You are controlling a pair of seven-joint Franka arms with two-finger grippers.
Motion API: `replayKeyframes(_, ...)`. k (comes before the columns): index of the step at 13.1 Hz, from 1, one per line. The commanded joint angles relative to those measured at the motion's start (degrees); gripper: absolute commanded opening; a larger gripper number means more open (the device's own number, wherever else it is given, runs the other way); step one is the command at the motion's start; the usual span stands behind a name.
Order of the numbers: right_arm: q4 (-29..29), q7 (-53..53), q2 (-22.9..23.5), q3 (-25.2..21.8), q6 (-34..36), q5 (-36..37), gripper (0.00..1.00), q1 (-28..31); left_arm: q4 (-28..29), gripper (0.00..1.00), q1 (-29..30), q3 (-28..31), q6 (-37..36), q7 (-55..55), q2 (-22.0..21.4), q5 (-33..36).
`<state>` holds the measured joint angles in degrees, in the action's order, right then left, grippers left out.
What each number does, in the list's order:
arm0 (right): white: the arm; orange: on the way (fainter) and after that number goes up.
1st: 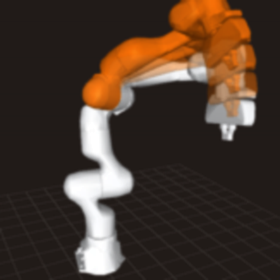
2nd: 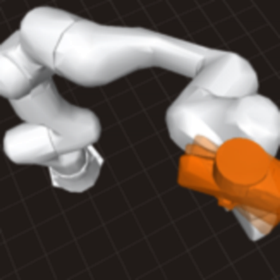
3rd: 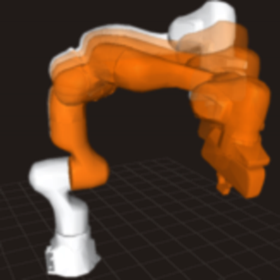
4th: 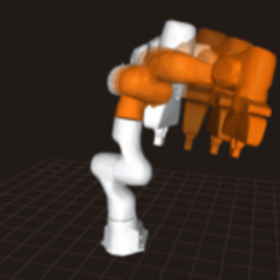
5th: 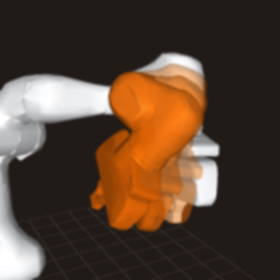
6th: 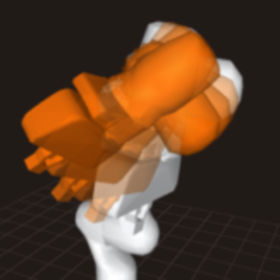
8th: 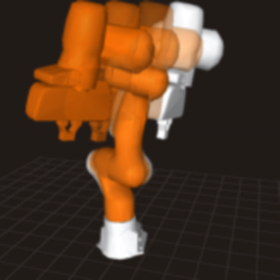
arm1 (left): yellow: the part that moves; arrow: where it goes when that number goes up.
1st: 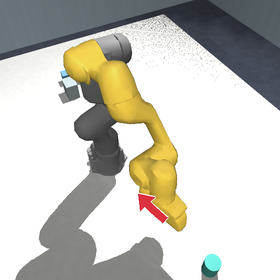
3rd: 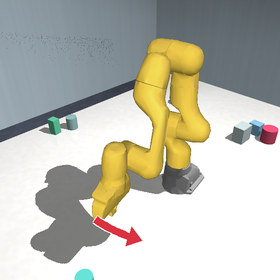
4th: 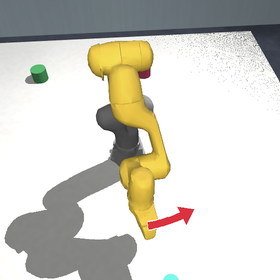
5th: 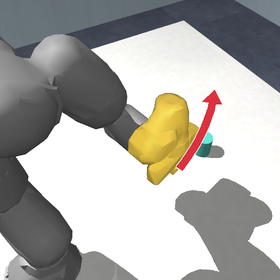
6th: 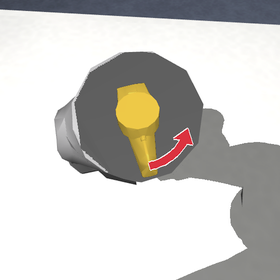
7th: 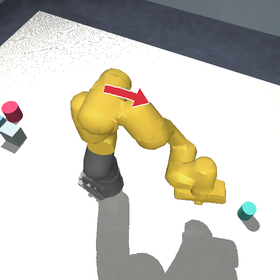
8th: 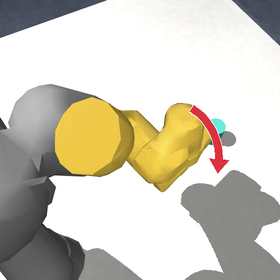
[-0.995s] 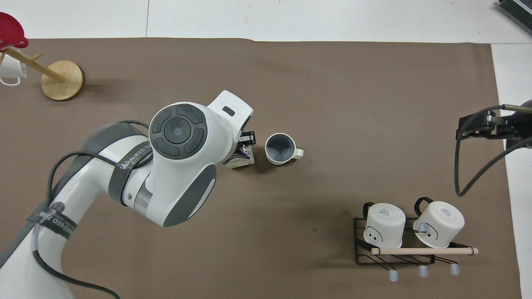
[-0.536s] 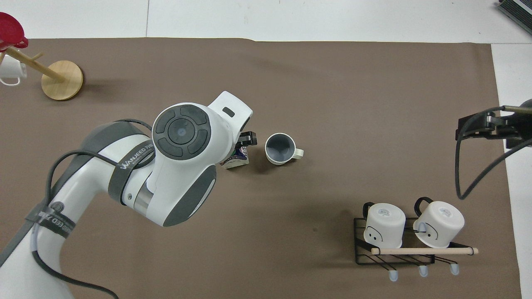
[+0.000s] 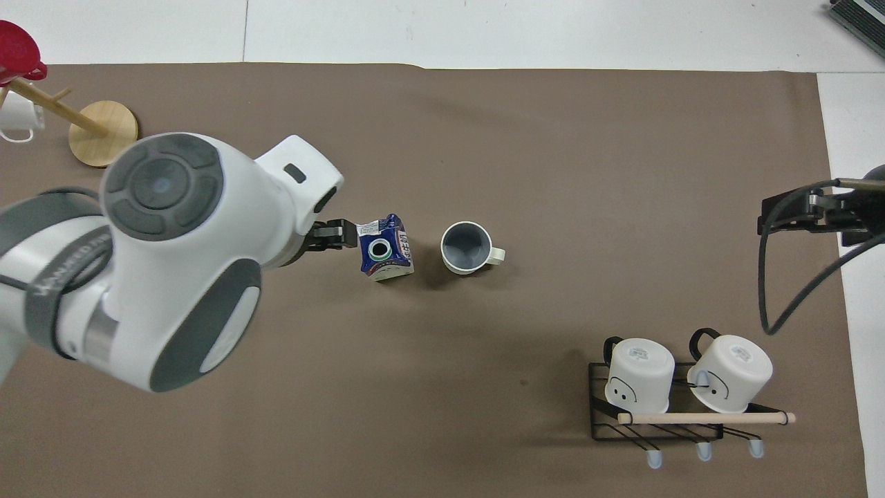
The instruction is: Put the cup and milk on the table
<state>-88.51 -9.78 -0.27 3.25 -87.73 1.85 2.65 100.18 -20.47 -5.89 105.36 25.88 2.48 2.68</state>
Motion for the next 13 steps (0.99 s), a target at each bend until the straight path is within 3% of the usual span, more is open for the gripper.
replayKeyframes(1,0.36,1.17,0.01,0.53,0.1,-0.97,1.0,0.78,0.54,1.0,5.51,-0.08,-5.67,-8.97,-2.22,-1.71)
replayKeyframes(7,0.36,1.17,0.01,0.44,0.1,-0.97,1.0,0.78,0.36,1.0,18.53,0.27,-14.11,-25.42,-7.75,-5.23)
replayKeyframes(13,0.36,1.17,0.01,0.44,0.1,-0.97,1.0,0.78,0.1,1.0,19.15,0.01,-14.65,-25.79,-8.02,-5.14)
